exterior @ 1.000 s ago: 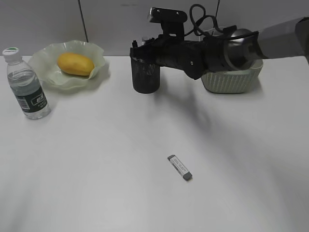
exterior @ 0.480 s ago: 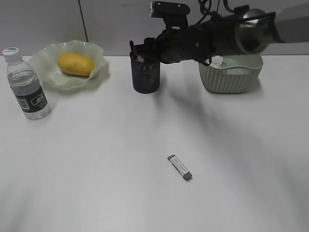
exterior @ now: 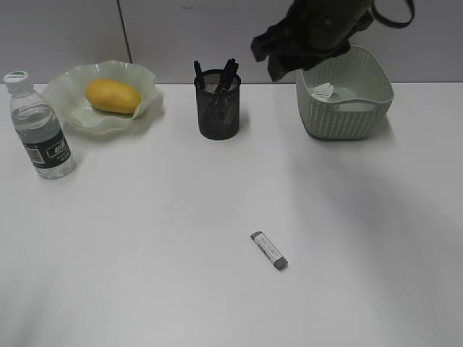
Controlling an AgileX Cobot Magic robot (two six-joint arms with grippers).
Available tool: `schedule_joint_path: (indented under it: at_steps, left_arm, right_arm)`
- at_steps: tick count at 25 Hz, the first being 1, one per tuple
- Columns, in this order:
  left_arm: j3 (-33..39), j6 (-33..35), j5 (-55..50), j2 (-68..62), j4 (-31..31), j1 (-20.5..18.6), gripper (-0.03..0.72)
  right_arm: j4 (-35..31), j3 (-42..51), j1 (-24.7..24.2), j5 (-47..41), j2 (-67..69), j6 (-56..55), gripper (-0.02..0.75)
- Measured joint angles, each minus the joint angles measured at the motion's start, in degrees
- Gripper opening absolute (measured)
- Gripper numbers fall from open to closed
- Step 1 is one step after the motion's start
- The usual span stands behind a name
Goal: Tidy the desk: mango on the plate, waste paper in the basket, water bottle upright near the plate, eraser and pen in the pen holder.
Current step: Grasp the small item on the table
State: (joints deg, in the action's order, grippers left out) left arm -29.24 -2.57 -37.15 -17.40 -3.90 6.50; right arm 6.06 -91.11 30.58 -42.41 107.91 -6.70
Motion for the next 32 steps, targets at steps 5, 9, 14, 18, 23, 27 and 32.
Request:
schedule_joint_path:
  at_steps: [5,9,14,18,23,27,32]
  left_arm:
    - [0.0,0.0,0.0,0.0,-0.2,0.0,0.301]
    - [0.0,0.0,0.0,0.0,-0.3,0.0,0.301]
    - [0.0,0.0,0.0,0.0,-1.2,0.0,0.301]
    - [0.0,0.0,-0.5,0.0,-2.9,0.0,0.301]
    - [0.0,0.0,-2.8,0.0,-3.1,0.0,0.301]
    - [0.0,0.0,-5.0,0.0,-3.1,0.0,0.301]
    - [0.0,0.0,-6.5,0.0,-4.5,0.0,0.301]
  right_arm:
    - [0.0,4.0,-0.1,-11.0,-8.2,3.2,0.438]
    - [-3.5,13.9,-1.6,-12.5,-17.7,3.5,0.438]
    - [-5.1,28.8,-2.6,-12.8,-33.3,2.3,0.438]
    - [-5.3,39.6,-2.6,-12.8,-47.2,-2.2,0.438]
    - [-4.6,50.2,-2.6,-13.3,-67.8,-8.1,0.438]
    - [-0.6,54.3,-2.6,-18.1,-82.5,-12.6,0.438]
    - [0.6,54.8,-2.6,-22.4,-95.9,-11.5,0.438]
